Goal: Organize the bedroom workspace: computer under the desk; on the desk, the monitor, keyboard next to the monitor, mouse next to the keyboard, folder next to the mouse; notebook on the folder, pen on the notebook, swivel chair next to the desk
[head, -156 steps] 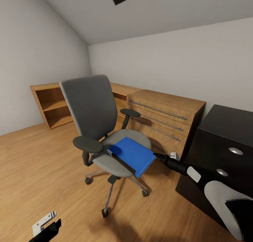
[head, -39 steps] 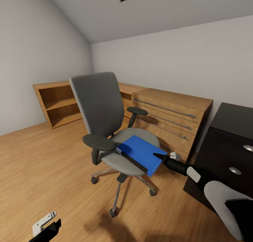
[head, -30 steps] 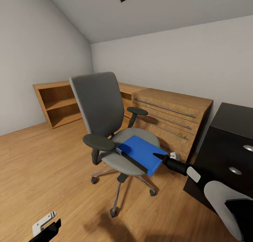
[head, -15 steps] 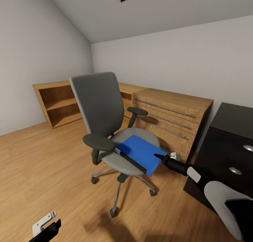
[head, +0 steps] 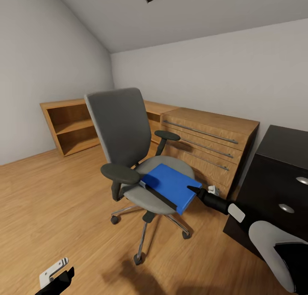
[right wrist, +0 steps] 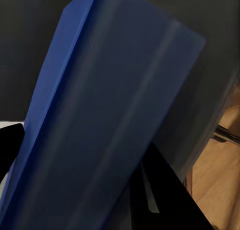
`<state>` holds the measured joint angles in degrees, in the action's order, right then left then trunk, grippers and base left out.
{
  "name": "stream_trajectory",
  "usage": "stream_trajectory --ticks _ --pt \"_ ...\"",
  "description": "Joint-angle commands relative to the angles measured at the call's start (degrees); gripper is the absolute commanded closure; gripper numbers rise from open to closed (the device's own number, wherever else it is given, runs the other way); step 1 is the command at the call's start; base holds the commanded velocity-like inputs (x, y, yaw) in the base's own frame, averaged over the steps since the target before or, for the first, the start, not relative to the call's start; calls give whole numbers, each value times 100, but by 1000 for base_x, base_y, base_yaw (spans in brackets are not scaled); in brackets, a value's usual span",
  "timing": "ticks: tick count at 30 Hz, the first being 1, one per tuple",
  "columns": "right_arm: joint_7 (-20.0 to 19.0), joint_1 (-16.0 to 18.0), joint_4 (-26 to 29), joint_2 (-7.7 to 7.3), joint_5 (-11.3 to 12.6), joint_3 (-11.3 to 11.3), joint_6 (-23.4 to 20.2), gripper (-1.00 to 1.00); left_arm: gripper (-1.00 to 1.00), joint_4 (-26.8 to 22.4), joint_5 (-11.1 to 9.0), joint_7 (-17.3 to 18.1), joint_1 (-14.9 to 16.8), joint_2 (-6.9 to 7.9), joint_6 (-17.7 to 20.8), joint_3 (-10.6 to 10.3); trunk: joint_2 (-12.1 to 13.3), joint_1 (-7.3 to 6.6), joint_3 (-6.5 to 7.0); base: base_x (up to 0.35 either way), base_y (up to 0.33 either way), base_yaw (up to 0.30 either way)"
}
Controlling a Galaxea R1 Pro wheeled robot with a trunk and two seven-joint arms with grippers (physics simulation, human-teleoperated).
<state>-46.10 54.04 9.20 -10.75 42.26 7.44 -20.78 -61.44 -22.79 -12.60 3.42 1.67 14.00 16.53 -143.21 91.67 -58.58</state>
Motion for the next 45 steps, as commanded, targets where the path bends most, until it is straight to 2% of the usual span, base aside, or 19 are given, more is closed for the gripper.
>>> stream_trajectory --ticks 1,23,30,45 --pt "14 1 -18 -6 10 207 -10 100 -100 -11 -59 -32 1 1 24 -4 -2 -1 -6 0 0 0" --pt "13 1 -32 -6 10 205 -11 100 -100 -2 -59 -32 1 0 24 -10 880 -484 389 0 0 0" --pt "13 1 -32 -6 10 205 -14 100 -100 236 -55 -32 0 7 24 -23 1161 -638 514 0 0 0" --pt "13 1 -30 -15 10 205 -14 100 -100 290 -49 -23 1 2 15 -24 1763 -967 784 0 0 0"
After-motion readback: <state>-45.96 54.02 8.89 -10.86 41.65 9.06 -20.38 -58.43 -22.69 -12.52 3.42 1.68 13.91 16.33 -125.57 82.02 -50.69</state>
